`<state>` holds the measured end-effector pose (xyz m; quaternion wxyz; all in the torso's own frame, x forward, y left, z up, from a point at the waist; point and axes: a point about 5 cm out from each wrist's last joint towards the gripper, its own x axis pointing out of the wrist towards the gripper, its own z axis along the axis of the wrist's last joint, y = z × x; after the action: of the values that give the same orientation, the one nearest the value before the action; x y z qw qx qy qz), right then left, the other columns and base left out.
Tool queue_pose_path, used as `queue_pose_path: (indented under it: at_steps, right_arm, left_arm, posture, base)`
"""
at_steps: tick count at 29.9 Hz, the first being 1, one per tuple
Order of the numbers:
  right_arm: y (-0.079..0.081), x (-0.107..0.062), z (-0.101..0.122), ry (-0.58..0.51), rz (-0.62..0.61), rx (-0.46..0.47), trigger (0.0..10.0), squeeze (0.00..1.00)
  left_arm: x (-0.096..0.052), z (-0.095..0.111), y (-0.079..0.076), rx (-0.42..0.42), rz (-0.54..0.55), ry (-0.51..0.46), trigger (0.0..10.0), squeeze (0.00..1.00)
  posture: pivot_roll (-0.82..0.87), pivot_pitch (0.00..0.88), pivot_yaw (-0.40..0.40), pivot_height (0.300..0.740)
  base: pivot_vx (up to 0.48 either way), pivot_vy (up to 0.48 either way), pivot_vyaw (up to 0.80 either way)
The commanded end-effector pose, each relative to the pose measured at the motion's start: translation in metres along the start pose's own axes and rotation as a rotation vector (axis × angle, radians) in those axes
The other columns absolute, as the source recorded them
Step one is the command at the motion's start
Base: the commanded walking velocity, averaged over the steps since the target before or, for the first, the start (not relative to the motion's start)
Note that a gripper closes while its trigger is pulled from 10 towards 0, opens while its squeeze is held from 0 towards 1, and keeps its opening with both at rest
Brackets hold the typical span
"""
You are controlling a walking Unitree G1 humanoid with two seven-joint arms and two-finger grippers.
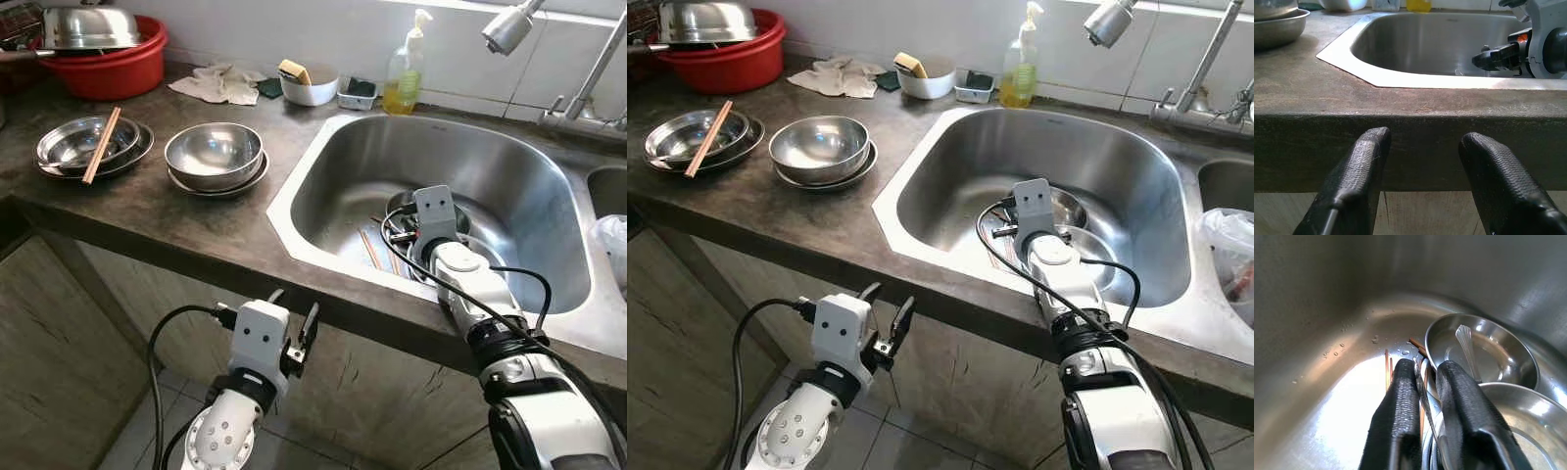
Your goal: Kitchen organization
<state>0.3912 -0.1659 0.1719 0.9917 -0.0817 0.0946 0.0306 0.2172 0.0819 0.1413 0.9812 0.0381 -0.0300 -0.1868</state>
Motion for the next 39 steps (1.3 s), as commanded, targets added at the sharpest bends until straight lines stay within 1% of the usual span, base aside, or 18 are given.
queue_pose_path:
  at_steps: [1,5,8,9,10,12,16,17,20,24,27,29,31,34,36,37,38,39]
  right_arm:
    - [-0.003,0.001,-0.003,0.009,-0.013,0.006,10.0,1.0]
    - [-0.006,-0.001,0.003,-0.038,-0.034,0.022,10.0,1.0]
    - [-0.008,-0.006,0.015,-0.133,-0.063,0.007,10.0,1.0]
    - [-0.008,-0.012,0.024,-0.197,-0.08,-0.002,10.0,0.01]
    - [-0.008,-0.012,0.024,-0.197,-0.08,-0.002,10.0,0.01]
    - [-0.007,-0.019,0.031,-0.261,-0.085,-0.002,10.0,0.0]
    - [-0.002,-0.051,0.052,-0.452,-0.107,-0.007,10.0,0.0]
    - [-0.002,-0.051,0.052,-0.452,-0.107,-0.007,10.0,0.0]
    - [0.002,-0.065,0.059,-0.523,-0.102,0.01,10.0,0.0]
    - [0.004,-0.091,0.065,-0.614,-0.102,0.019,10.0,0.0]
    - [0.004,-0.095,0.063,-0.616,-0.102,0.024,10.0,0.0]
    - [0.007,-0.107,0.054,-0.614,-0.094,0.039,10.0,0.0]
    - [0.007,-0.107,0.054,-0.614,-0.094,0.039,10.0,0.0]
    - [0.014,-0.125,0.032,-0.571,-0.058,0.076,10.0,0.0]
    - [0.016,-0.128,0.027,-0.557,-0.049,0.08,10.0,0.0]
    - [0.019,-0.132,0.016,-0.522,-0.04,0.087,10.0,0.0]
    - [0.019,-0.132,0.016,-0.522,-0.04,0.087,10.0,0.0]
    - [0.022,-0.136,0.008,-0.493,-0.032,0.092,10.0,0.0]
  left_arm:
    - [-0.002,0.003,-0.001,0.013,-0.002,0.0,10.0,0.0]
    - [0.0,0.002,0.0,0.015,-0.002,0.0,10.0,0.0]
    - [0.002,0.003,0.001,0.018,-0.001,-0.003,10.0,0.0]
    - [0.004,0.003,0.003,0.021,0.001,-0.007,10.0,0.0]
    - [0.004,0.003,0.003,0.021,0.001,-0.007,10.0,0.0]
    - [0.006,0.003,0.004,0.025,0.004,-0.009,10.0,0.0]
    - [0.011,0.002,0.006,0.028,0.005,-0.017,10.0,0.0]
    - [0.011,0.002,0.006,0.028,0.005,-0.017,10.0,0.0]
    - [0.015,0.001,0.006,0.03,0.0,-0.023,10.0,0.0]
    - [0.022,0.001,0.008,0.035,-0.003,-0.039,10.0,0.0]
    - [0.024,0.001,0.009,0.037,-0.004,-0.042,10.0,0.0]
    - [0.026,0.001,0.011,0.039,-0.003,-0.046,10.0,0.0]
    - [0.026,0.001,0.011,0.039,-0.003,-0.046,10.0,0.0]
    - [0.027,0.0,0.012,0.039,-0.005,-0.051,10.0,0.0]
    - [0.027,-0.001,0.013,0.038,-0.006,-0.053,10.0,0.0]
    - [0.027,-0.002,0.012,0.032,-0.008,-0.052,10.0,0.0]
    - [0.027,-0.002,0.012,0.032,-0.008,-0.052,10.0,0.0]
    - [0.027,-0.002,0.012,0.028,-0.009,-0.052,10.0,0.0]
  posture:
    - [0.07,0.185,-0.056,0.74]
    - [0.07,0.167,-0.049,0.74]
    - [0.07,0.158,-0.05,0.74]
    - [0.07,0.15,-0.048,0.74]
    - [0.07,0.15,-0.048,0.74]
    - [0.07,0.134,-0.046,0.74]
    - [0.06,0.093,-0.036,0.74]
    - [0.06,0.093,-0.036,0.74]
    - [0.05,0.073,-0.031,0.74]
    - [0.04,0.03,-0.029,0.74]
    - [0.04,0.018,-0.028,0.74]
    - [0.03,0.0,-0.025,0.74]
    - [0.03,0.0,-0.025,0.74]
    - [0.02,0.0,-0.019,0.74]
    - [0.02,0.0,-0.019,0.74]
    - [0.01,0.0,-0.017,0.74]
    - [0.01,0.0,-0.017,0.74]
    - [0.01,0.0,-0.016,0.74]
  base:
    - [0.0,0.0,0.0]
    - [0.0,0.0,0.0]
    - [0.0,0.0,0.0]
    - [0.0,0.0,0.0]
    - [0.0,0.0,0.0]
    - [0.0,0.0,0.0]
    - [0.0,0.0,0.0]
    - [0.0,0.0,0.0]
    - [0.0,0.0,0.0]
    - [0.0,0.0,0.0]
    - [0.0,0.0,0.0]
    - [0.0,0.0,0.0]
    - [0.0,0.0,0.0]
    - [0.0,0.0,0.0]
    - [0.0,0.0,0.0]
    - [0.0,0.0,0.0]
    - [0.0,0.0,0.0]
    - [0.0,0.0,0.0]
